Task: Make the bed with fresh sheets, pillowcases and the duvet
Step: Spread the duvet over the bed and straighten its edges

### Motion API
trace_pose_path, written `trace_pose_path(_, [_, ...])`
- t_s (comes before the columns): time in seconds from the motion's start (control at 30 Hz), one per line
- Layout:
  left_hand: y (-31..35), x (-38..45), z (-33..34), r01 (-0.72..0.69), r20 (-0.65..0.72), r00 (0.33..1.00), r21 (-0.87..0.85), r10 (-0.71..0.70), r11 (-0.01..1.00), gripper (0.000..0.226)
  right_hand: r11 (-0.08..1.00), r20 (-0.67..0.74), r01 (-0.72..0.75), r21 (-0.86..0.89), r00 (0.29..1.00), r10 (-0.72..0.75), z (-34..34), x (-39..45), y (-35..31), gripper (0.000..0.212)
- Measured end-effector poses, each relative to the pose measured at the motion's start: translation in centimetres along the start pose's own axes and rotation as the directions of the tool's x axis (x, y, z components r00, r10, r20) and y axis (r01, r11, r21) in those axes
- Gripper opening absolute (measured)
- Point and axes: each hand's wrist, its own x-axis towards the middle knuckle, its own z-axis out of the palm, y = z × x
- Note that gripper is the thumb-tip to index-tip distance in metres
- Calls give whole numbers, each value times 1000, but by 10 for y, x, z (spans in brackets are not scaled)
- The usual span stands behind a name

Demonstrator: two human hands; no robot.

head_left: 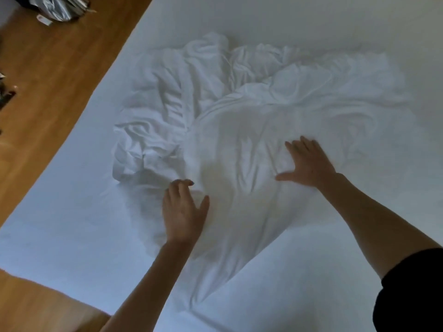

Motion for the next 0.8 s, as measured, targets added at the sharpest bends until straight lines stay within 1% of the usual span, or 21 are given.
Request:
trace_pose_path(0.07, [19, 32, 29, -59, 139, 989, -5, 59, 998, 66, 997, -1, 69, -43, 998, -69, 3, 7, 12, 112])
trace_pose_path(0.13, [39, 67, 61, -81, 261, 963, 58, 64, 995, 89, 991, 11, 113, -69, 994, -112, 15, 13, 20, 109])
trace_pose_path(0.2, [56, 94, 94, -78, 369, 929, 162, 13, 984, 108, 992, -5, 115, -59, 993, -115, 34, 18, 22, 100])
trace_pose_path(0.23, [62, 102, 107, -63, 398, 917, 210, -26, 976, 112, 996, -20, 80, -24, 997, -81, 43, 22, 22, 90])
trace_pose_path(0.27, [65, 106, 119, -46, 407, 911, 252, -62, 967, 113, 999, -50, 51, 5, 997, -50, 53, 26, 21, 77])
trace_pose_path(0.3, [66, 107, 128, -37, 406, 910, 288, -88, 957, 109, 999, -87, 42, -4, 995, -42, 62, 30, 18, 67])
trace_pose_path(0.33, [65, 106, 134, -39, 405, 909, 313, -96, 949, 101, 997, -136, 62, -44, 988, -68, 73, 33, 15, 61])
trace_pose_path(0.4, [61, 106, 138, -87, 422, 904, 331, -65, 940, 80, 992, -228, 97, -81, 967, -113, 90, 31, 13, 60])
trace_pose_path(0.43, [60, 107, 137, -119, 436, 899, 334, -42, 935, 72, 990, -250, 95, -103, 961, -119, 92, 28, 11, 59])
trace_pose_path(0.47, [59, 106, 134, -150, 458, 889, 333, -20, 931, 65, 988, -224, 99, -121, 967, -125, 90, 22, 8, 57])
trace_pose_path(0.5, [60, 104, 129, -177, 485, 875, 324, -2, 929, 61, 988, -163, 100, -116, 980, -118, 84, 13, 4, 55])
trace_pose_path(0.53, [61, 100, 123, -198, 508, 861, 308, 15, 931, 58, 993, -94, 88, -79, 991, -95, 75, 3, 0, 54])
trace_pose_path(0.6, [64, 84, 109, -212, 562, 826, 257, 33, 943, 53, 998, -37, 61, -5, 997, -61, 68, -24, -2, 59])
trace_pose_path(0.67, [69, 58, 91, -215, 626, 779, 206, 40, 954, 50, 995, 91, 33, 94, 995, -42, 59, -66, -9, 61])
trace_pose_path(0.7, [71, 41, 80, -224, 656, 754, 191, 46, 956, 50, 991, 186, 8, 135, 982, -33, 59, -91, -14, 61])
trace_pose_path(0.77, [74, 0, 57, -252, 710, 702, 176, 55, 952, 51, 978, 361, -46, 202, 932, -31, 65, -148, -24, 61])
trace_pose_path(0.8, [75, -23, 45, -279, 741, 668, 167, 66, 946, 51, 968, 417, -79, 240, 909, -29, 70, -179, -30, 60])
